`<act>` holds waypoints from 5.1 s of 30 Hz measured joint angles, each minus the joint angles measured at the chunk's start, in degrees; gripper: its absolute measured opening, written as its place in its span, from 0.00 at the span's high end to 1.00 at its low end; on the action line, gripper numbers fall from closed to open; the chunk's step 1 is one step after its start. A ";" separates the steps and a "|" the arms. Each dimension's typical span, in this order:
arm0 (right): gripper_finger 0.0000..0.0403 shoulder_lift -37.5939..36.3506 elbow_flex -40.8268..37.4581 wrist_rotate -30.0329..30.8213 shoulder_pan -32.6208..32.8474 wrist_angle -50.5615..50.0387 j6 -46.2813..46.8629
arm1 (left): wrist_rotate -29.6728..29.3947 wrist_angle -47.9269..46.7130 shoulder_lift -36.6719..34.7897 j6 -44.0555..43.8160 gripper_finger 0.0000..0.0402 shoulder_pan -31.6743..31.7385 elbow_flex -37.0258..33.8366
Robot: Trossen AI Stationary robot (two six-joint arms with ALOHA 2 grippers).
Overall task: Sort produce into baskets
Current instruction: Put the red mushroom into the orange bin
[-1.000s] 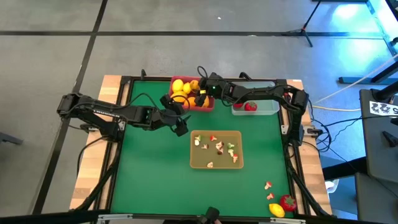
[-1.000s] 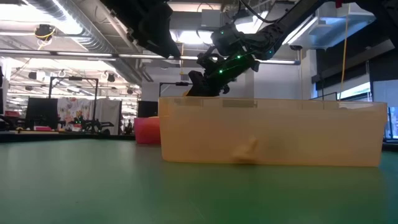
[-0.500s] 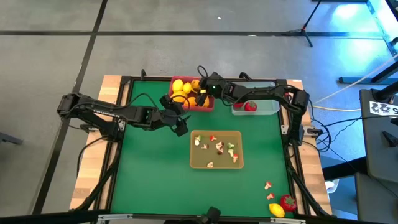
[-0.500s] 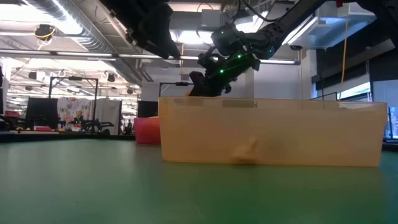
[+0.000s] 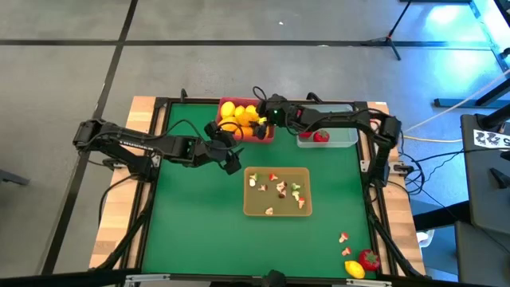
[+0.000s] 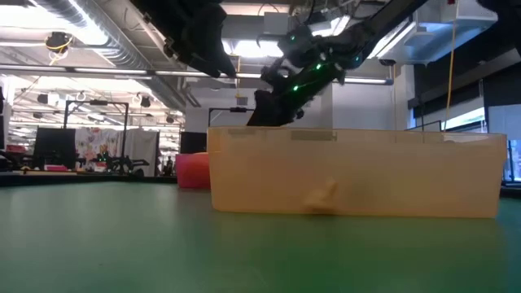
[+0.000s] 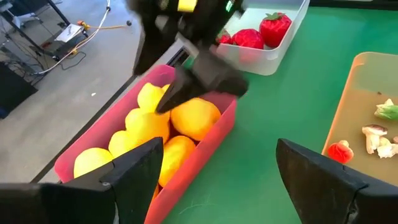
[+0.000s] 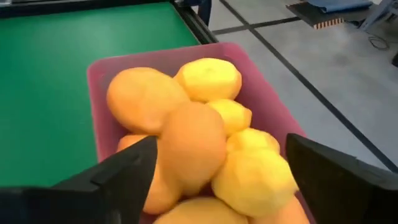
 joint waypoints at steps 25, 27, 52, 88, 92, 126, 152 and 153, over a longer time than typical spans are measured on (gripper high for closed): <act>0.08 -34.41 0.07 -0.90 31.63 -77.34 32.17 | -0.02 0.21 0.02 -5.30 0.23 -3.26 -0.31; 0.08 -34.57 0.02 -0.96 36.46 -79.20 38.78 | -0.04 0.19 0.08 -6.56 0.23 -3.82 -0.31; 0.14 -33.53 -25.90 -8.61 74.55 -51.52 89.51 | 0.00 0.59 8.03 -22.90 0.23 -14.10 -0.33; 0.64 -29.11 -28.06 -19.21 76.42 -38.87 89.86 | -0.07 0.42 8.57 -23.30 0.23 -13.65 -0.33; 0.64 -27.55 -28.02 -21.49 76.42 -33.91 93.13 | -0.07 0.37 8.57 -23.30 0.23 -13.66 -0.33; 0.93 -20.09 -28.04 -25.36 76.44 -33.15 93.01 | -0.07 0.45 8.55 -22.03 0.23 -13.66 -0.33; 0.98 -37.75 -22.90 4.02 61.57 -45.73 58.43 | -0.07 0.76 8.55 -20.62 0.23 -13.62 -0.33; 0.97 -38.12 -22.82 6.27 60.37 -44.72 56.32 | -0.07 0.74 8.55 -20.63 0.23 -13.62 -0.33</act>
